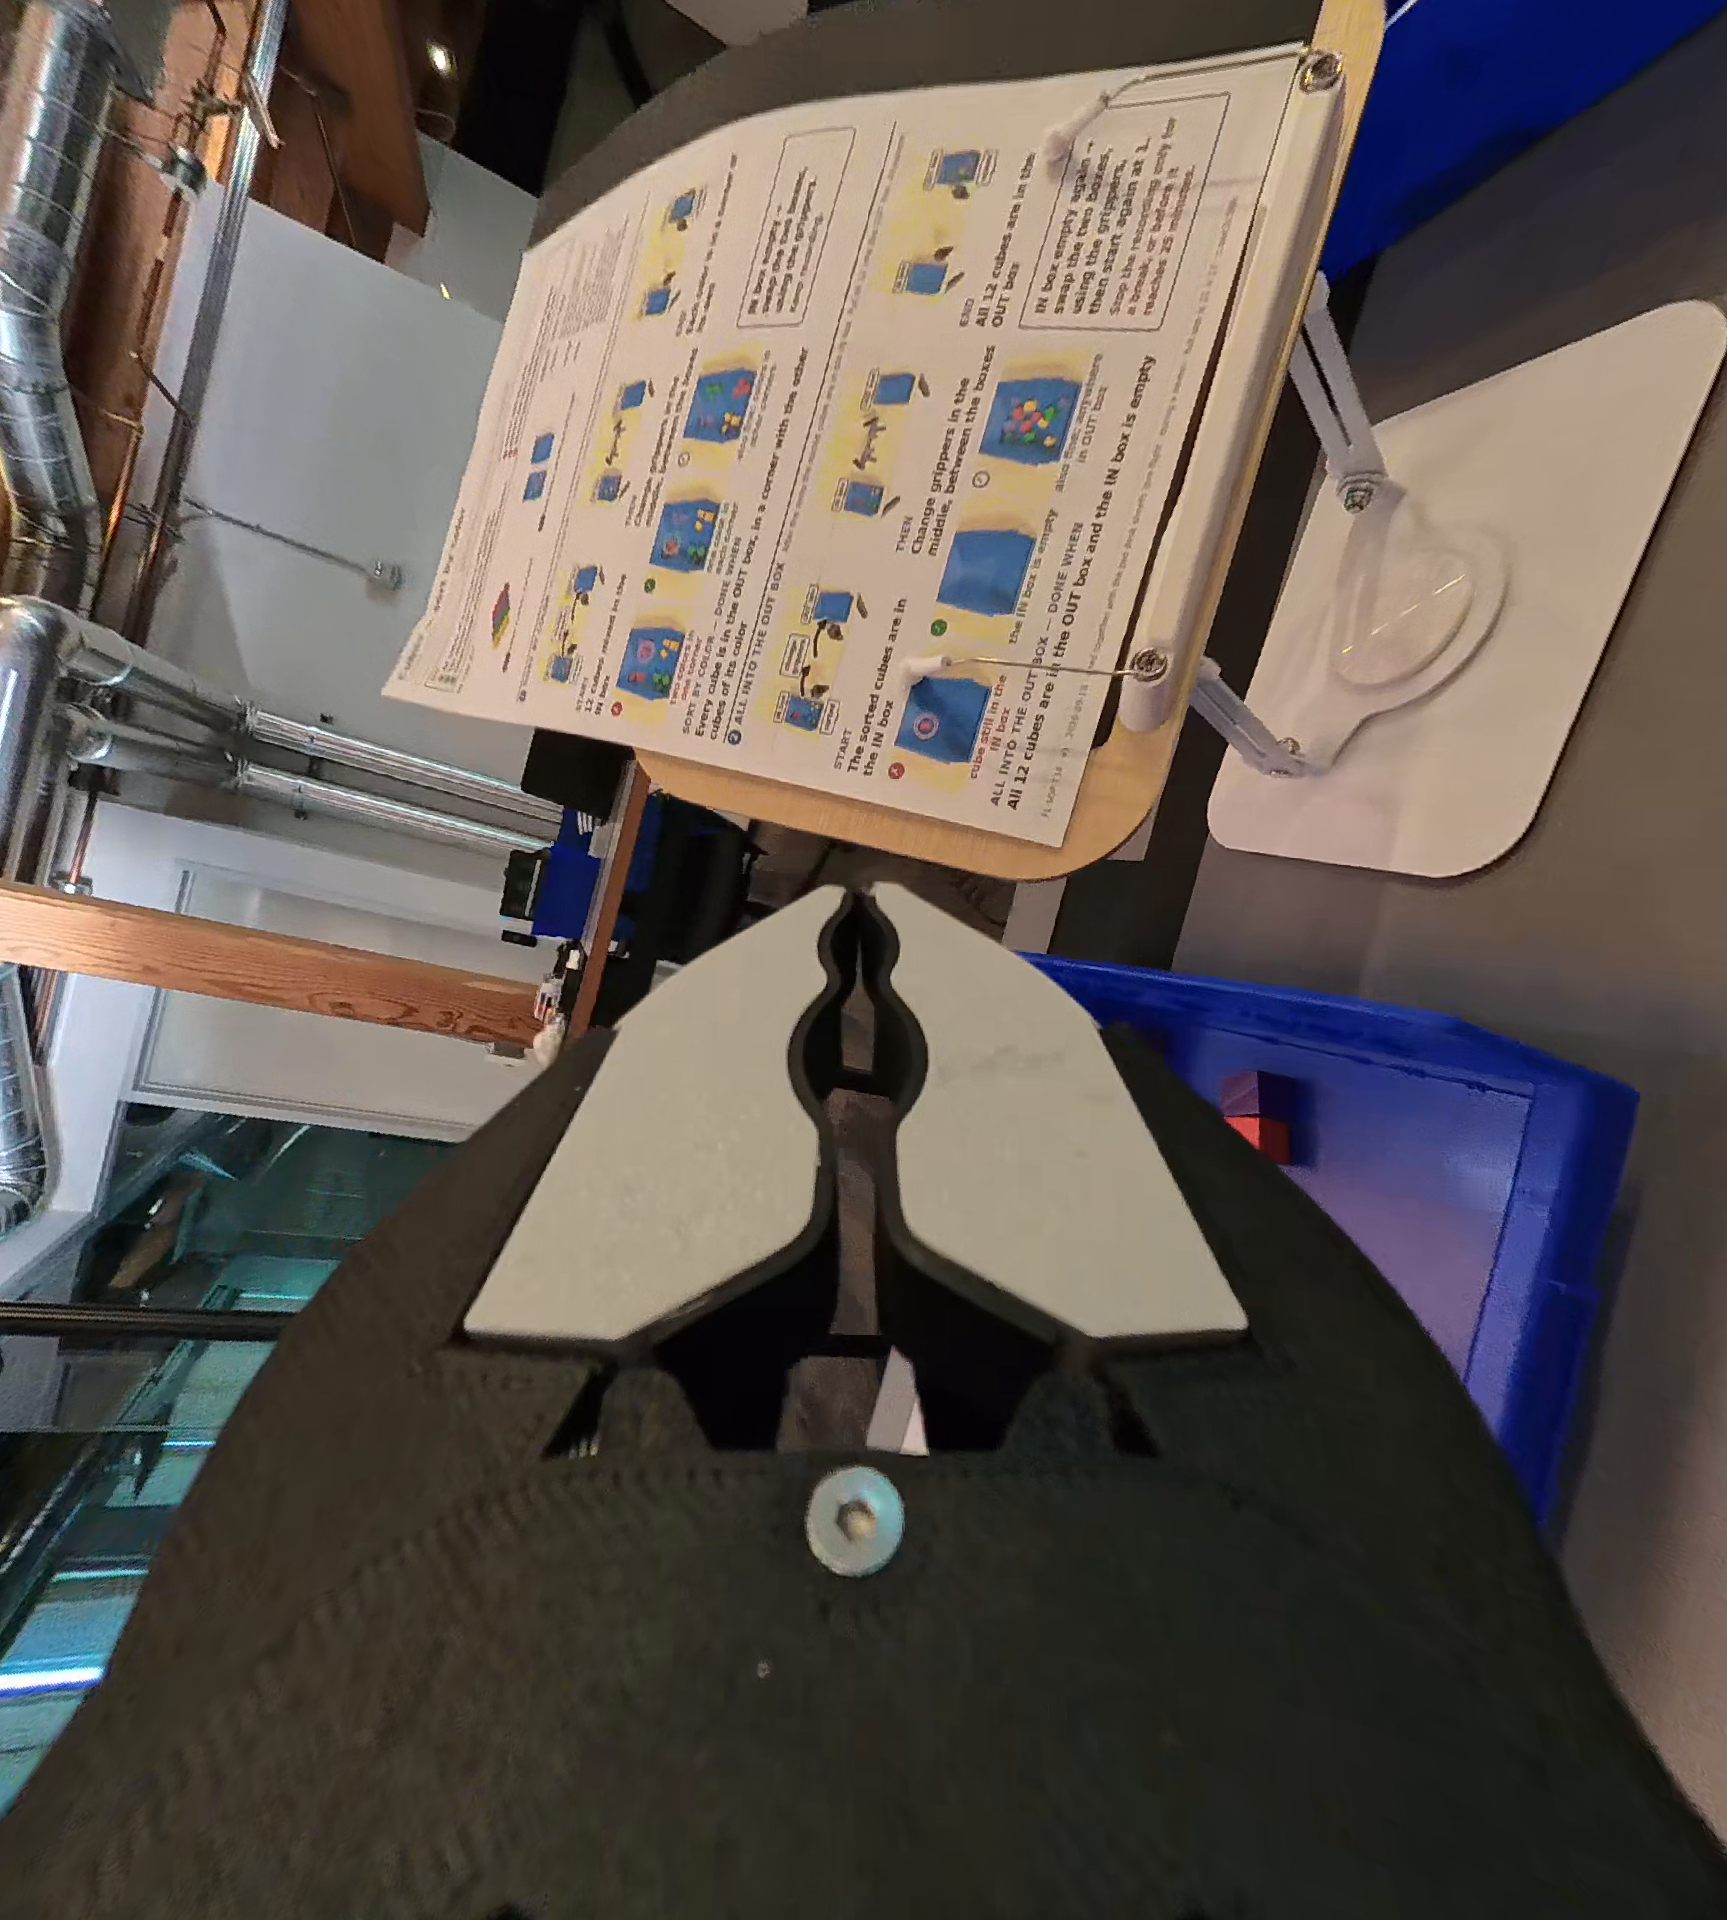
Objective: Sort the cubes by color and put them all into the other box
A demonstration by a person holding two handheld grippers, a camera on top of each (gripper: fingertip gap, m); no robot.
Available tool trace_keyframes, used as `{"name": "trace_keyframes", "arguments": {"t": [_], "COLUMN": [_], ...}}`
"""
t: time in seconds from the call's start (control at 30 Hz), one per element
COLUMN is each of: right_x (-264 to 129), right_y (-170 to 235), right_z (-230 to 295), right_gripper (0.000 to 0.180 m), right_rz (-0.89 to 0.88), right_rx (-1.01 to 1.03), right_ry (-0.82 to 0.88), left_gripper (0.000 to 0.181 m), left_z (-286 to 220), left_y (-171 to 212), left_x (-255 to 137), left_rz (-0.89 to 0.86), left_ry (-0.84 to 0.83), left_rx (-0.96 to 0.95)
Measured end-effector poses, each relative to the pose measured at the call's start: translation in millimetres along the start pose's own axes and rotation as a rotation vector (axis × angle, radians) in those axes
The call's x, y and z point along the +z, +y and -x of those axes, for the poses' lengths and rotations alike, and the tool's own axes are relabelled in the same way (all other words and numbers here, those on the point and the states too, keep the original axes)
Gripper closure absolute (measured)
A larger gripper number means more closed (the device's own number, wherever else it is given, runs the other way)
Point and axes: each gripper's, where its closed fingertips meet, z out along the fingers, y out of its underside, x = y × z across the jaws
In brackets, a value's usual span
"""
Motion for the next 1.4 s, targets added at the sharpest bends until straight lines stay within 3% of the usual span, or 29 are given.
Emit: {"name": "trace_keyframes", "arguments": {"t": [0.03,0.13,0.3,0.47,0.63,1.07,1.17,1.23,1.4], "right_x": [2,6,16,18,24,31,30,30,33], "right_y": [-5,-19,-16,-20,-21,-11,-10,-10,-13], "right_z": [-1,-2,1,6,10,8,8,8,8], "right_gripper": [0.180,0.180,0.180,0.180,0.180,0.180,0.180,0.180,0.180], "right_rz": [-0.006,-0.037,-0.002,-0.022,-0.023,-0.016,-0.016,-0.018,-0.048], "right_rx": [-0.002,-0.007,-0.020,-0.032,-0.047,-0.039,-0.039,-0.040,-0.045], "right_ry": [0.006,0.004,-0.019,-0.048,-0.078,-0.113,-0.115,-0.113,-0.121], "left_gripper": [0.181,0.176,0.167,0.141,0.134,0.128,0.138,0.153,0.153], "left_z": [0,3,-14,-55,-83,-136,-144,-149,-129], "left_y": [4,31,110,170,220,264,273,274,261], "left_x": [4,29,92,142,168,182,183,188,187], "left_rz": [-0.004,0.048,0.273,0.469,0.661,0.896,0.924,0.900,0.778], "left_ry": [0.011,0.033,0.098,0.256,0.281,0.405,0.416,0.426,0.398], "left_rx": [-0.029,-0.190,-0.498,-0.807,-0.933,-0.940,-0.938,-0.940,-0.979]}}
